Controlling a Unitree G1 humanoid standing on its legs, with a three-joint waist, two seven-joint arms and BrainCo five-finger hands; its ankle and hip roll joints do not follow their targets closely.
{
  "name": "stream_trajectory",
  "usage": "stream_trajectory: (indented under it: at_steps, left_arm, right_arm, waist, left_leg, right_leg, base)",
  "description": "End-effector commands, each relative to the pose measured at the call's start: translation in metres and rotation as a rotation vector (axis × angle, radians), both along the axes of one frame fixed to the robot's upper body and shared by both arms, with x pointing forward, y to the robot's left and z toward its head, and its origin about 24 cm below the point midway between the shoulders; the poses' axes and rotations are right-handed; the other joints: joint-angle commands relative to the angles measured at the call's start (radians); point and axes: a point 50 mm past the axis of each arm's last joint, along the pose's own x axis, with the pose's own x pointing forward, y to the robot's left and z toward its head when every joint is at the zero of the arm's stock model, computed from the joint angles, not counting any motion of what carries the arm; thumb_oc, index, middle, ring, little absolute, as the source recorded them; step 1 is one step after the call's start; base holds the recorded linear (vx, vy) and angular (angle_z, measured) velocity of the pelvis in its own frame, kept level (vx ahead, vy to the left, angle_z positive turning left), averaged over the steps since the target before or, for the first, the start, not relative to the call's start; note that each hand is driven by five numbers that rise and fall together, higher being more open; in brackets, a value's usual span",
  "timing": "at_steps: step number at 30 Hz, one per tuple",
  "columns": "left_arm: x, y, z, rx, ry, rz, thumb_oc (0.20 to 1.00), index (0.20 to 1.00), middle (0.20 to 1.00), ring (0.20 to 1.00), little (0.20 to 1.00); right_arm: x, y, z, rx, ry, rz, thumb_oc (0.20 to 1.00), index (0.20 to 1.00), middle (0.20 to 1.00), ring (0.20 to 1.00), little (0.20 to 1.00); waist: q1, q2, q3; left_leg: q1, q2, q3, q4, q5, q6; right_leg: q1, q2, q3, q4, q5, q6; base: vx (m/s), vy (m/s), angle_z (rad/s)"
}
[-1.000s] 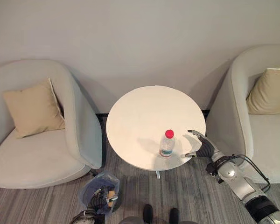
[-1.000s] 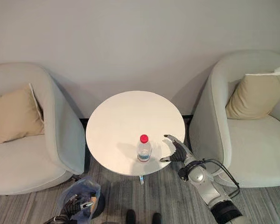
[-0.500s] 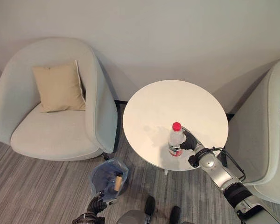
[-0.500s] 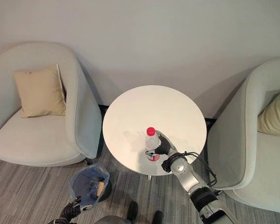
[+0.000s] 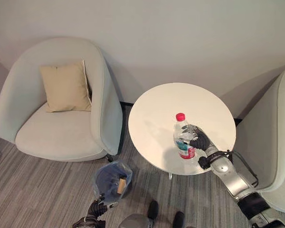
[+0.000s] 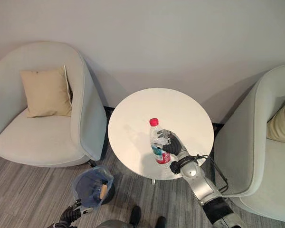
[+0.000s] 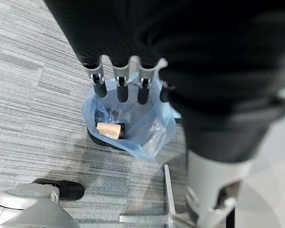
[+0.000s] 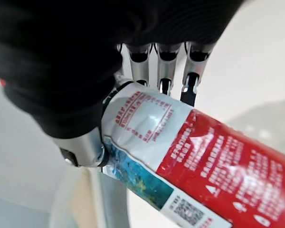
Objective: Gather garbage on tea table into small bin, then transfer packed bag to large trash can.
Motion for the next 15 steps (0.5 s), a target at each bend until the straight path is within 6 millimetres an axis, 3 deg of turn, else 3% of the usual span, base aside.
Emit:
stream_trajectory:
  at_steps: [1, 4, 10, 13, 15]
  left_arm:
    - [0.018, 0.01, 0.008, 0.062, -0.044, -0.04, 1.0, 1.0, 1.0, 1.0, 1.0]
    - [0.019, 0.005, 0.007, 0.04, -0.047, -0.03, 1.0, 1.0, 1.0, 1.0, 1.0]
    - [0.022, -0.002, 0.008, 0.01, -0.069, -0.035, 1.0, 1.0, 1.0, 1.0, 1.0]
    - [0.017, -0.006, 0.005, 0.0, -0.049, -0.048, 1.0, 1.0, 1.0, 1.0, 1.0]
    - [0.017, -0.008, 0.006, 0.0, -0.056, -0.064, 1.0, 1.0, 1.0, 1.0, 1.0]
  right_arm:
    - [-0.005, 0.013, 0.024, 0.08, -0.11, 0.103, 0.2, 0.2, 0.2, 0.2, 0.2]
    - [-0.016, 0.014, 0.029, 0.119, -0.136, 0.13, 0.2, 0.2, 0.2, 0.2, 0.2]
    - [-0.017, 0.008, 0.03, 0.112, -0.155, 0.095, 0.2, 0.2, 0.2, 0.2, 0.2]
    - [-0.016, -0.001, 0.03, 0.087, -0.166, 0.041, 0.2, 0.2, 0.2, 0.2, 0.2]
    - [-0.015, -0.005, 0.032, 0.084, -0.18, 0.015, 0.2, 0.2, 0.2, 0.2, 0.2]
  waist:
    - [0.009, -0.034, -0.044]
    - [0.003, -0.028, -0.041]
    - [0.016, -0.021, -0.006]
    - [0.014, -0.02, 0.008]
    - [0.0, -0.021, 0.011]
  left_leg:
    - [0.011, 0.059, 0.08, 0.034, -0.082, -0.058]
    - [-0.007, 0.067, 0.077, 0.083, -0.073, -0.081]
    - [-0.114, 0.059, 0.076, 0.178, -0.054, -0.113]
    - [-0.153, 0.082, 0.181, 0.224, -0.058, -0.085]
    - [-0.151, 0.112, 0.287, 0.239, -0.075, -0.065]
  right_leg:
    - [0.039, -0.042, 0.053, 0.074, -0.192, 0.076]
    - [0.052, -0.032, 0.044, 0.081, -0.208, 0.059]
    - [0.049, -0.034, -0.017, 0.071, -0.211, 0.042]
    - [0.05, -0.05, -0.08, 0.062, -0.204, 0.04]
    - [0.051, -0.064, -0.113, 0.059, -0.202, 0.043]
  base:
    - [-0.04, -0.036, -0.02]
    - [-0.16, -0.102, -0.01]
    - [-0.15, -0.049, 0.28]
    - [-0.11, 0.011, 0.99]
    - [-0.05, 0.061, 1.08]
